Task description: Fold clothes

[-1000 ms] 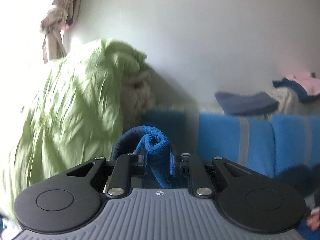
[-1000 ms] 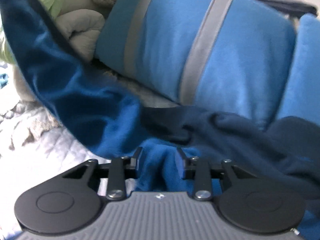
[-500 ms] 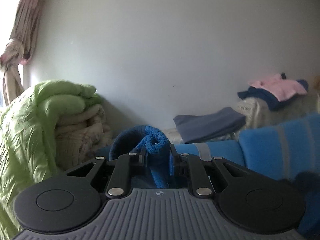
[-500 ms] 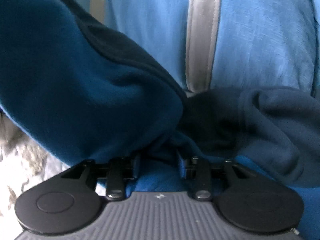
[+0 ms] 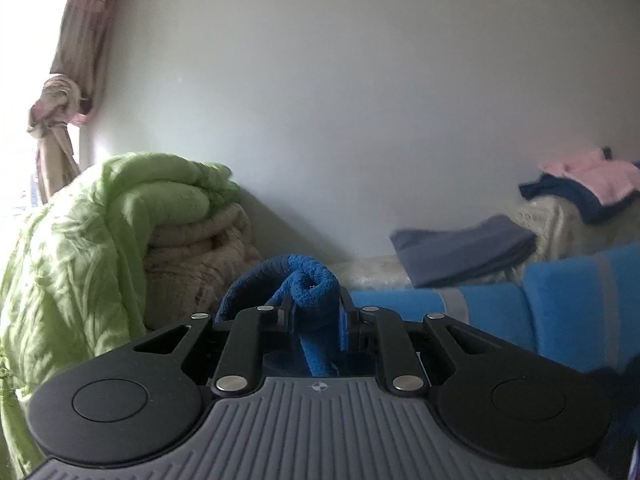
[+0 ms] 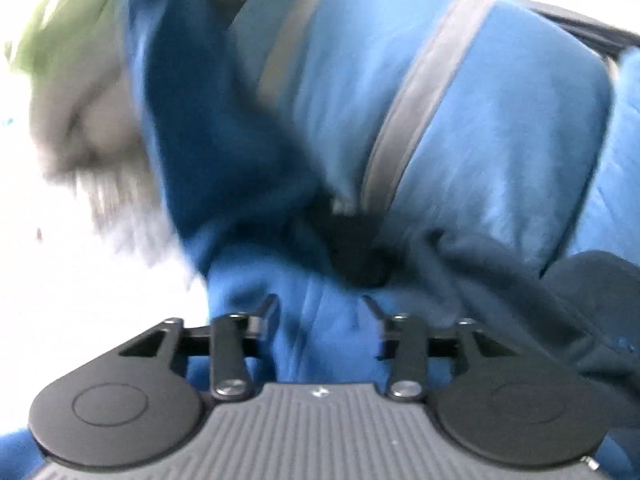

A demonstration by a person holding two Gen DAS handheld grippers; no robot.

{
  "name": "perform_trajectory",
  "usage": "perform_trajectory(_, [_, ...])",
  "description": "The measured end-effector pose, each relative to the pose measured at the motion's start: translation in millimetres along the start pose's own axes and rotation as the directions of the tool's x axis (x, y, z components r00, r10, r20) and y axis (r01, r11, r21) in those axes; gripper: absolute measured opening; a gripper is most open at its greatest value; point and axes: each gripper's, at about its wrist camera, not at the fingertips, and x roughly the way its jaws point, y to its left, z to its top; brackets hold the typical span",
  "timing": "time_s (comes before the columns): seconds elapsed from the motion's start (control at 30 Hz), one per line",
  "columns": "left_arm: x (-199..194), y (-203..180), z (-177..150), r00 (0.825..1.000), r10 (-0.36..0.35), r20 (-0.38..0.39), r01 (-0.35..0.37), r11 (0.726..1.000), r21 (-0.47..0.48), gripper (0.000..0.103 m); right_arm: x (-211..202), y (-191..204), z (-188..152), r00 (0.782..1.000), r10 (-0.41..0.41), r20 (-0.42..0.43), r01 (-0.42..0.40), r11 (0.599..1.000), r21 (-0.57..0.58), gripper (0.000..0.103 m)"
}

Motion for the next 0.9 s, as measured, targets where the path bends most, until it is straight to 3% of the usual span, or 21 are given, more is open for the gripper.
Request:
perform_trajectory(0.17, [-2.1,4.9,18.6,0.999,0.024,0.034,-0.024,1.000,-0.005,0.018,14.9,21.9,-28.1,0.997,-0.070,-0.042,0.070,0.998,-0.010,0.038])
perform_trajectory(0.27, [-3.5,-0.2,24.2,0.999,0.016,0.040,-0.016,1.000,-0.003,0.018,7.7,36.4,-24.6,0.994,-0.103,-0.044,0.099,0.991,-0.085,0.038])
perform_trajectory(0.43, [-9.3,-10.7,30.9,0.998,-0.011,0.062,0.012,1.000,-0.008,0.018,-19.8,26.6,-19.8,0.995,-0.053,0.081,0.049,0.997,0.059,0.040])
perform_trajectory(0.6, [-17.8,-26.0,39.6,0.995,-0.077,0.064,0.078,0.997,-0.025,0.018,-8.0,43.6,-13.2,0.993,-0.068,0.101,0.062,0.996,0.065,0.038])
perform_trajectory(0.7, [-28.7,-41.5,47.6,0.985,-0.163,0.063,0.167,0.984,-0.068,0.018,4.6,41.1,-12.3,0.995,-0.093,0.037,0.091,0.994,0.066,0.039])
perform_trajectory(0.77, [-34.2,-57.2,51.2,0.975,-0.216,0.056,0.220,0.973,-0.073,0.018,16.2,42.2,-11.2,0.993,-0.116,-0.004,0.116,0.992,0.046,0.055])
perform_trajectory(0.83, [-39.1,-77.9,52.2,0.967,-0.251,0.051,0.254,0.966,-0.056,0.018,10.4,42.2,-8.3,0.991,-0.134,-0.012,0.135,0.990,0.045,0.063])
perform_trajectory(0.9, [-43.7,-99.5,53.1,0.959,-0.280,0.052,0.281,0.960,-0.012,0.018,-2.2,41.4,-5.5,0.988,-0.153,-0.007,0.153,0.987,0.045,0.080])
